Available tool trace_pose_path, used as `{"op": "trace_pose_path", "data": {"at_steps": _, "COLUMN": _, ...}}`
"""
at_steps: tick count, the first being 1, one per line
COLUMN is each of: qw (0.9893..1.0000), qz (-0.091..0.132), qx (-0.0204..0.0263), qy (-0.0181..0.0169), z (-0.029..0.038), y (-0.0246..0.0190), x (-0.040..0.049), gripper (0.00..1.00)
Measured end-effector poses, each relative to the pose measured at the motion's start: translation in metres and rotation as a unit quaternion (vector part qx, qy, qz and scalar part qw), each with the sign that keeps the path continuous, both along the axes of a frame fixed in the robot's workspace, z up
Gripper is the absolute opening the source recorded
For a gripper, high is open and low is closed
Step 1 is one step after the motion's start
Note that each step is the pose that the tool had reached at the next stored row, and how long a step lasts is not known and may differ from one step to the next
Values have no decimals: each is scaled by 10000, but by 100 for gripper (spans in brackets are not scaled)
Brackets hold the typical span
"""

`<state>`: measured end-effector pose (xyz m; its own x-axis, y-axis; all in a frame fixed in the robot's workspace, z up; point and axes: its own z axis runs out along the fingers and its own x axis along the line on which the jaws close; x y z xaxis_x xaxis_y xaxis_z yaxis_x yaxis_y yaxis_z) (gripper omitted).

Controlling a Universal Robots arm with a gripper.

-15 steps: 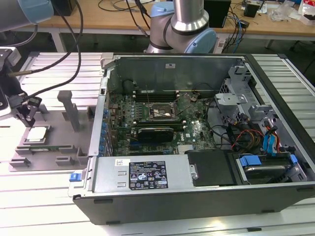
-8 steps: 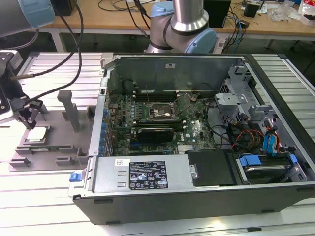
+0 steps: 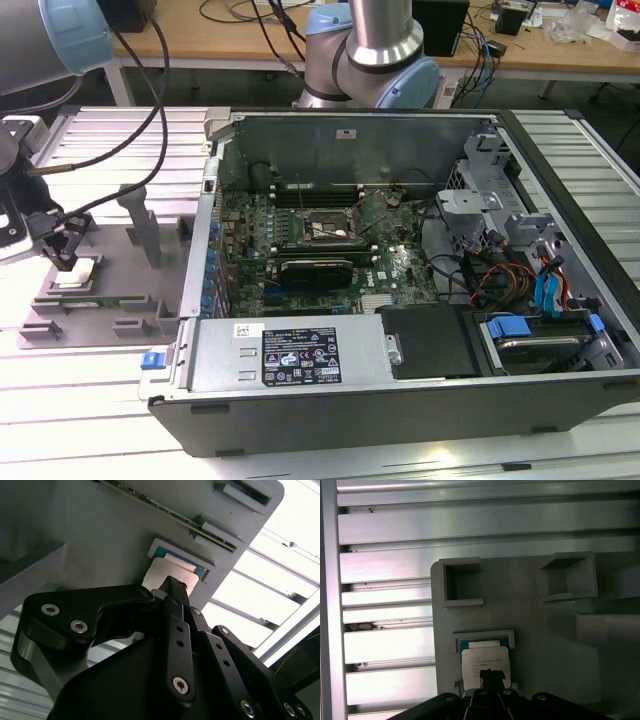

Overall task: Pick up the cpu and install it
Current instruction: 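Pick up the cpu and move it towards the insertion slot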

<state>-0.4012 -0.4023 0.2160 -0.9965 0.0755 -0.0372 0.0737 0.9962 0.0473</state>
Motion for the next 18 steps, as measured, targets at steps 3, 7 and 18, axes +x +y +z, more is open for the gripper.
{"op": "trace_pose_path", "data": {"at_steps": 3, "qw": 10000, "qz": 1, "qx": 0, "qy": 1, "z": -3, "y": -1, "x": 0, "gripper": 11}}
{"op": "trace_pose_path", "data": {"at_steps": 7, "qw": 10000, "qz": 1, "qx": 0, "qy": 0, "z": -10, "y": -1, "x": 0, "gripper": 54}}
{"op": "trace_pose_path", "data": {"at_steps": 18, "qw": 9999, "qz": 110, "qx": 0, "qy": 1, "z": -145, "y": 0, "x": 0, "gripper": 66}}
